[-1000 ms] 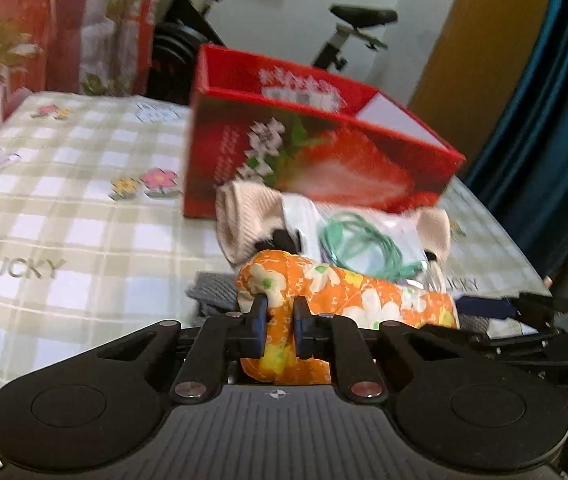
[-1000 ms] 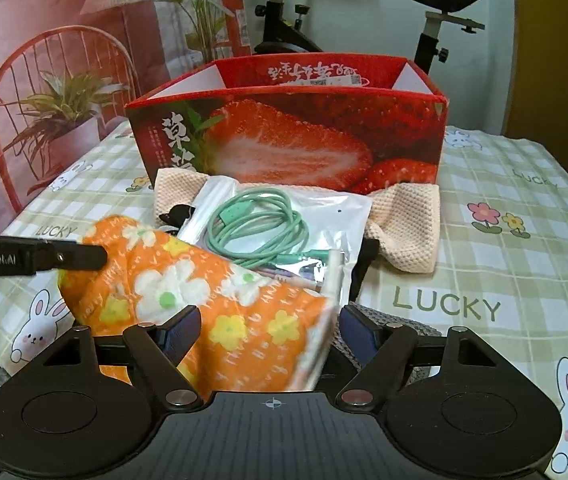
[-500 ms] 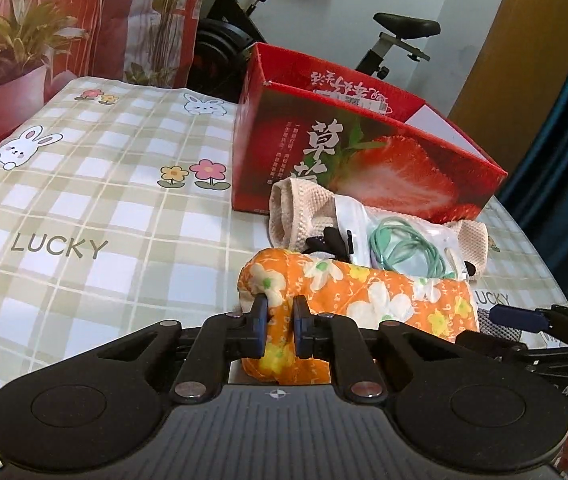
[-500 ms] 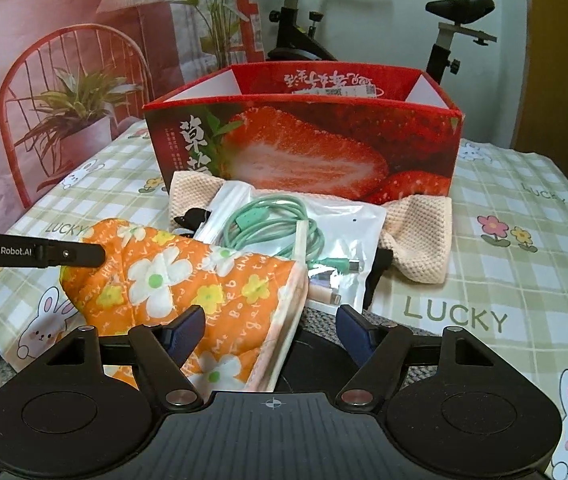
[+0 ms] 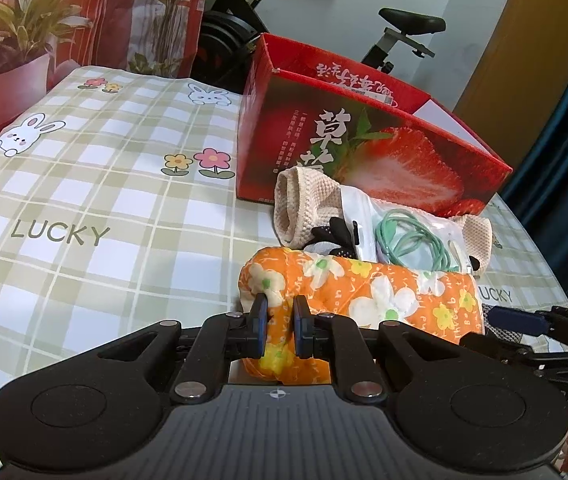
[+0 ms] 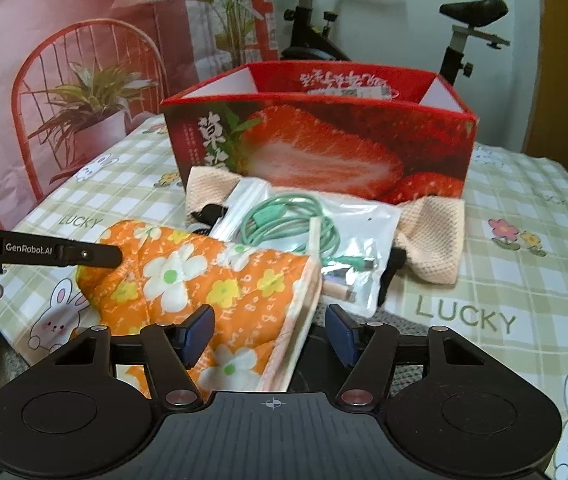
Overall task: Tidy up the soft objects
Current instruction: 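Lift the orange floral cloth with the left tool toward the red box, then lower the orange cloth into the red box and open the left tool, then move the left tool back down toward the black eye mask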
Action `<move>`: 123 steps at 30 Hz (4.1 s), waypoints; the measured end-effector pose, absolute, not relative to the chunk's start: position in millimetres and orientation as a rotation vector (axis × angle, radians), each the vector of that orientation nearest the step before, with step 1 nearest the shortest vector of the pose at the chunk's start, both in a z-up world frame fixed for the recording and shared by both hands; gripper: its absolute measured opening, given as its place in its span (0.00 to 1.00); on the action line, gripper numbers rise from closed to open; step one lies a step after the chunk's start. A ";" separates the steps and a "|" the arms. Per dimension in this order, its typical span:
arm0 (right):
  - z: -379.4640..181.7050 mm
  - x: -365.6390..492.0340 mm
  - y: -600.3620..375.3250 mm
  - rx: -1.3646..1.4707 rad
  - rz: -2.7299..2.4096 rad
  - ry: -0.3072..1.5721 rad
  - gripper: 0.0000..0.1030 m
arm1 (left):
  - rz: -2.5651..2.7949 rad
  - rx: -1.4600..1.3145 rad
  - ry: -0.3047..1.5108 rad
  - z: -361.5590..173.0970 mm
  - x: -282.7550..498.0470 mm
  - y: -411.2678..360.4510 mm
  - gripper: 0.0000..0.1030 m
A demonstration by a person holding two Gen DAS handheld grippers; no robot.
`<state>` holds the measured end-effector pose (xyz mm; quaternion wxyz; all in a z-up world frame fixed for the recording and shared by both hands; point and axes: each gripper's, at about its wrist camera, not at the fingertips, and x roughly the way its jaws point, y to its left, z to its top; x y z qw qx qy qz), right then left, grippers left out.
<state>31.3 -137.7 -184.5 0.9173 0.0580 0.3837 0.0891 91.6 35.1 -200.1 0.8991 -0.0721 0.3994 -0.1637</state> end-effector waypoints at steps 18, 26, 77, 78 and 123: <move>-147.1 36.3 -140.2 0.109 0.232 0.656 0.10 | -0.361 -0.119 0.655 -162.4 81.7 34.5 0.12; -104.8 68.4 -154.0 0.082 0.237 0.558 0.09 | -0.371 -0.130 0.569 -115.5 102.5 26.2 0.12; -158.3 264.8 -217.4 0.140 0.165 0.773 0.09 | -0.414 0.078 0.804 -138.9 289.5 -51.3 0.12; -159.1 264.7 -216.5 0.136 0.161 0.774 0.09 | -0.412 0.076 0.805 -138.9 288.1 -50.7 0.12; -100.6 129.3 -165.1 0.024 0.093 0.562 1.00 | -0.345 0.076 0.621 -105.2 149.0 -9.5 0.97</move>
